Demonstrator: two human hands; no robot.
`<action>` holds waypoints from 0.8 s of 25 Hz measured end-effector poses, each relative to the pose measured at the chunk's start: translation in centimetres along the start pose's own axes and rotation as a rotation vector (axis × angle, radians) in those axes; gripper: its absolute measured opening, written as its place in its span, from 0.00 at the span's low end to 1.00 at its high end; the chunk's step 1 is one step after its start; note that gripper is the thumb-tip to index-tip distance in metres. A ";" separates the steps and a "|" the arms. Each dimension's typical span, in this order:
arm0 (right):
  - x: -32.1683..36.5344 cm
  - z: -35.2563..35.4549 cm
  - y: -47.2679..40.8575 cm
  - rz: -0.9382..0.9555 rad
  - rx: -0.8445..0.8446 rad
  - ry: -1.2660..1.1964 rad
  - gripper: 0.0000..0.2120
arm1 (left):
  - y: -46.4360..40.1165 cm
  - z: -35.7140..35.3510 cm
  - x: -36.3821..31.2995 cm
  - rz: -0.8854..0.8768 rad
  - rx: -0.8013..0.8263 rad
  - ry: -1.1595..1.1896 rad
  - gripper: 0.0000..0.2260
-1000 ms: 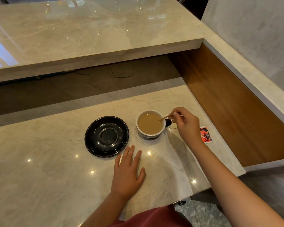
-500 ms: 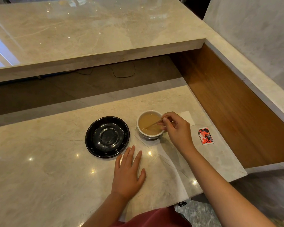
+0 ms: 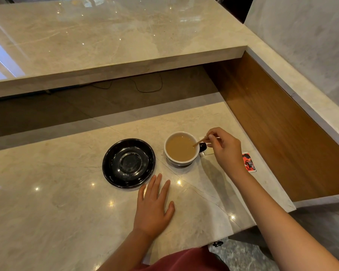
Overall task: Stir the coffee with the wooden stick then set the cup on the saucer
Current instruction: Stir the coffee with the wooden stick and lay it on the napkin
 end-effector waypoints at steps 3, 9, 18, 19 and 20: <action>-0.1 0.2 0.7 0.016 0.063 0.049 0.08 | 0.0 0.0 0.0 -0.001 0.000 0.000 0.26; 1.3 -1.4 2.0 -0.001 0.177 -0.043 0.07 | 0.1 -0.2 0.1 0.001 0.006 0.005 0.26; 2.4 -2.5 -0.3 0.076 0.067 0.071 0.06 | 0.1 -0.2 0.2 0.000 -0.001 0.006 0.26; 2.1 -1.9 -0.3 0.101 0.046 0.103 0.06 | 0.1 -0.2 0.1 0.001 0.000 0.006 0.26; 1.8 -1.3 -0.2 0.122 0.034 0.135 0.06 | 0.1 -0.2 0.1 0.002 0.001 0.005 0.26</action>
Point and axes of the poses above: each hand's wrist, its own y-axis away from the middle knuckle, its own z-axis out of the back of the hand, x = y × z, the point moved 4 cm from there along -y, towards the middle knuckle, and after that the axes turned 11 degrees about -z, right-handed, at the moved point
